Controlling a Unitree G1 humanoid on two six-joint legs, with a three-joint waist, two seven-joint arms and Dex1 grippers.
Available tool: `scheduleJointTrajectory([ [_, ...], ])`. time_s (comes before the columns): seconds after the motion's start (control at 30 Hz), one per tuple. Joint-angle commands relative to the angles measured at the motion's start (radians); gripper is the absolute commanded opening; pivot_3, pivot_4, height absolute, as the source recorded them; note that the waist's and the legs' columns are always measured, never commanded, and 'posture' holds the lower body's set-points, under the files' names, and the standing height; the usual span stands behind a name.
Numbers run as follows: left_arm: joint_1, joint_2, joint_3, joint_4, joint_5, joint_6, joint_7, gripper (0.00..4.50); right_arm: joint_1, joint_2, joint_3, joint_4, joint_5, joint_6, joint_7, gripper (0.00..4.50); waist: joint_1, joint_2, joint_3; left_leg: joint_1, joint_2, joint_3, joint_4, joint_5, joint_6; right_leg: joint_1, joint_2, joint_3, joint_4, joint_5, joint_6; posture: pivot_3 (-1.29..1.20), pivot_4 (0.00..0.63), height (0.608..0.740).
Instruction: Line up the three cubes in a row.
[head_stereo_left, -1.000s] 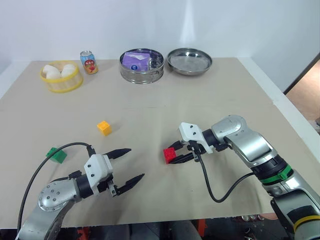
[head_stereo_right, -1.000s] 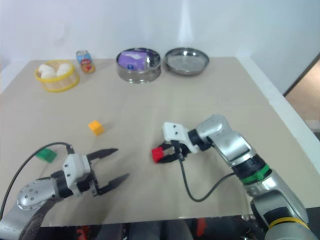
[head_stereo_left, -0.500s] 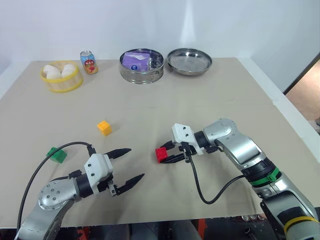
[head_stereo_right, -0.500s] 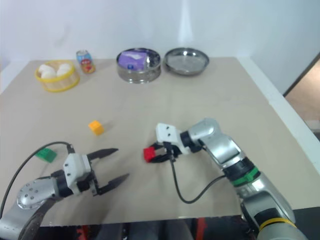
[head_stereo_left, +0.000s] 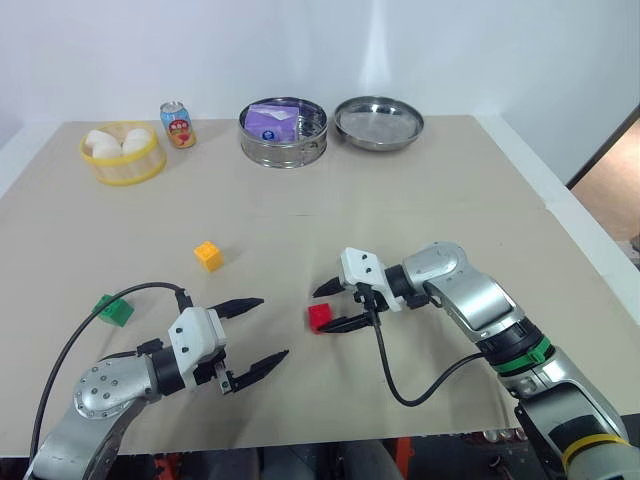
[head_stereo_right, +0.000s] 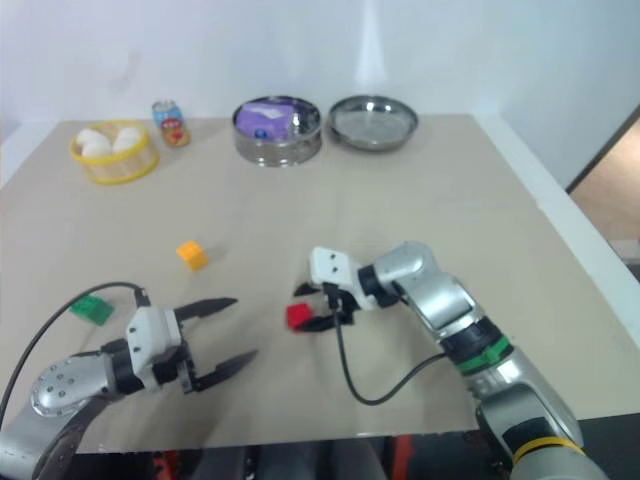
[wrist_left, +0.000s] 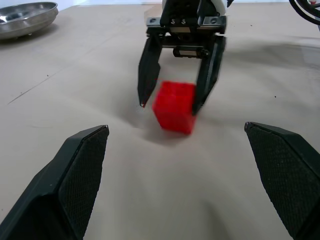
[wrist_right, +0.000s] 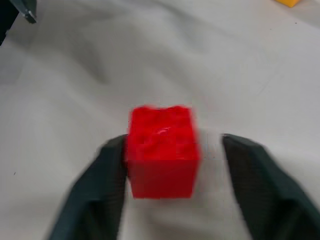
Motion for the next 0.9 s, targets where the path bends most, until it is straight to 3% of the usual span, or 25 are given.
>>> scheduleJointTrajectory([
  [0.03, -0.008, 0.010, 0.006, -0.031, -0.004, -0.002, -0.002, 4.50, 0.012, -0.015, -0.028, -0.034, 0.010, -0.023, 0.041, 4.47, 0.000, 0.000, 0.000, 0.000, 0.000, 0.000, 0.000, 0.000, 0.000, 0.000, 0.000, 0.000, 0.000, 0.000, 0.000, 0.00, 0.150, 0.740],
  [0.3, 0.003, 0.018, 0.023, -0.025, -0.011, -0.008, -0.007, 4.50, -0.002, -0.021, -0.109, -0.107, 0.100, 0.046, 0.060, 4.47, 0.000, 0.000, 0.000, 0.000, 0.000, 0.000, 0.000, 0.000, 0.000, 0.000, 0.000, 0.000, 0.000, 0.000, 0.000, 0.00, 0.150, 0.740],
  [0.5, 0.006, -0.003, 0.099, 0.013, -0.041, 0.012, 0.047, 4.50, -0.016, 0.012, -0.204, -0.167, 0.178, 0.113, -0.011, 4.47, 0.000, 0.000, 0.000, 0.000, 0.000, 0.000, 0.001, 0.000, 0.000, 0.000, 0.000, 0.000, 0.000, 0.001, 0.000, 0.00, 0.150, 0.740],
  [0.9, -0.091, -0.110, 0.253, 0.123, -0.004, 0.123, 0.345, 4.50, 0.018, 0.158, -0.242, -0.282, 0.168, 0.108, -0.262, 4.47, 0.000, 0.000, 0.000, 0.000, 0.001, 0.000, 0.001, 0.000, 0.000, 0.000, 0.001, 0.000, 0.001, 0.004, 0.004, 0.00, 0.150, 0.740],
])
